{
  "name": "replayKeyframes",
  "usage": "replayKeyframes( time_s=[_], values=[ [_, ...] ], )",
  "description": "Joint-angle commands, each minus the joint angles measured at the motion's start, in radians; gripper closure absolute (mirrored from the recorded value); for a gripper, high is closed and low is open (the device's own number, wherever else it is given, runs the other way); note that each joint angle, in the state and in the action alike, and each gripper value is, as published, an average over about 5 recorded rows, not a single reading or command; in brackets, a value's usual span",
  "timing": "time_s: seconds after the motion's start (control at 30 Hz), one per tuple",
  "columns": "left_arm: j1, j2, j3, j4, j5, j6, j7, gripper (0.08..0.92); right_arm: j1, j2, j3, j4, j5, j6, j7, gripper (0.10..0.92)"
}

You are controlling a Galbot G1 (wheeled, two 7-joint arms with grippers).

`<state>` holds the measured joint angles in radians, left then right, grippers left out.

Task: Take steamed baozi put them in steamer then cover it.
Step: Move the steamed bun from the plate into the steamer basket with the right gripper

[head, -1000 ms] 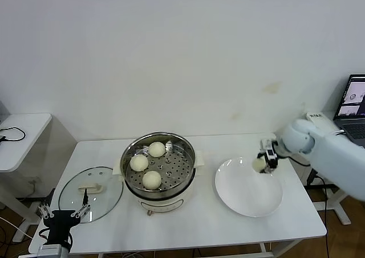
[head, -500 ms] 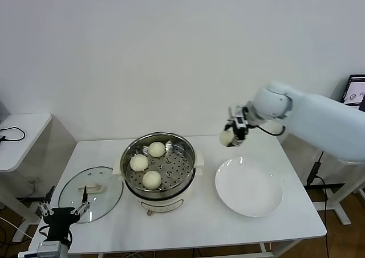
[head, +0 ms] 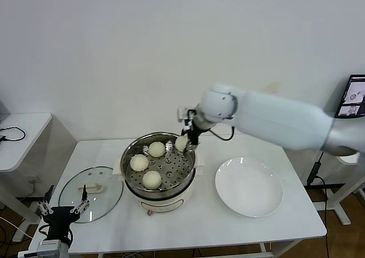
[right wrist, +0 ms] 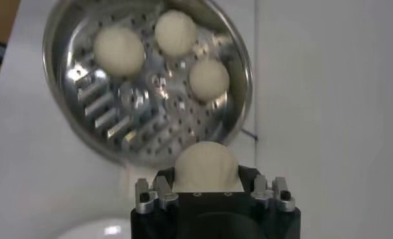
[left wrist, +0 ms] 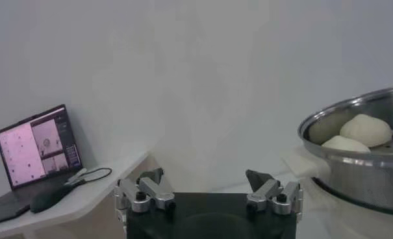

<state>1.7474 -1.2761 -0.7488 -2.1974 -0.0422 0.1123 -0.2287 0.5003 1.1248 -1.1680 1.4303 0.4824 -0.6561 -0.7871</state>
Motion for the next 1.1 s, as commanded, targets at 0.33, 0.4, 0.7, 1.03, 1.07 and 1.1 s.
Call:
replayKeyframes(
  time_s=[0.33, 0.4, 0.7, 1.03, 1.07, 1.1],
  values=[
    [-0.002, -0.004, -0.002, 0.001, -0.001, -0.002, 0.000, 0.177, -0.119, 0.142, -0.027, -0.093, -0.015, -0.071, 0.092, 0.397],
    [-0.002, -0.003, -0.003, 0.002, -0.002, -0.002, 0.000, 0.177, -0.121, 0.138, -0.027, -0.094, -0.023, -0.071, 0.091, 0.397],
    [-0.008, -0.004, 0.002, 0.005, -0.001, -0.002, 0.000, 0.177, -0.114, 0.122, -0.018, -0.073, -0.010, -0.071, 0.090, 0.386],
    [-0.011, -0.005, 0.004, 0.006, -0.002, -0.002, 0.000, 0.177, -0.042, 0.007, 0.053, 0.008, -0.002, -0.070, 0.054, 0.207],
    [-0.012, -0.004, 0.004, 0.006, -0.002, -0.002, 0.000, 0.177, -0.045, -0.009, 0.070, 0.021, 0.006, -0.070, 0.075, 0.205],
    [-0.013, -0.003, 0.003, 0.008, -0.002, -0.002, 0.000, 0.177, -0.052, -0.028, 0.089, 0.039, 0.016, -0.069, 0.104, 0.204]
  ],
)
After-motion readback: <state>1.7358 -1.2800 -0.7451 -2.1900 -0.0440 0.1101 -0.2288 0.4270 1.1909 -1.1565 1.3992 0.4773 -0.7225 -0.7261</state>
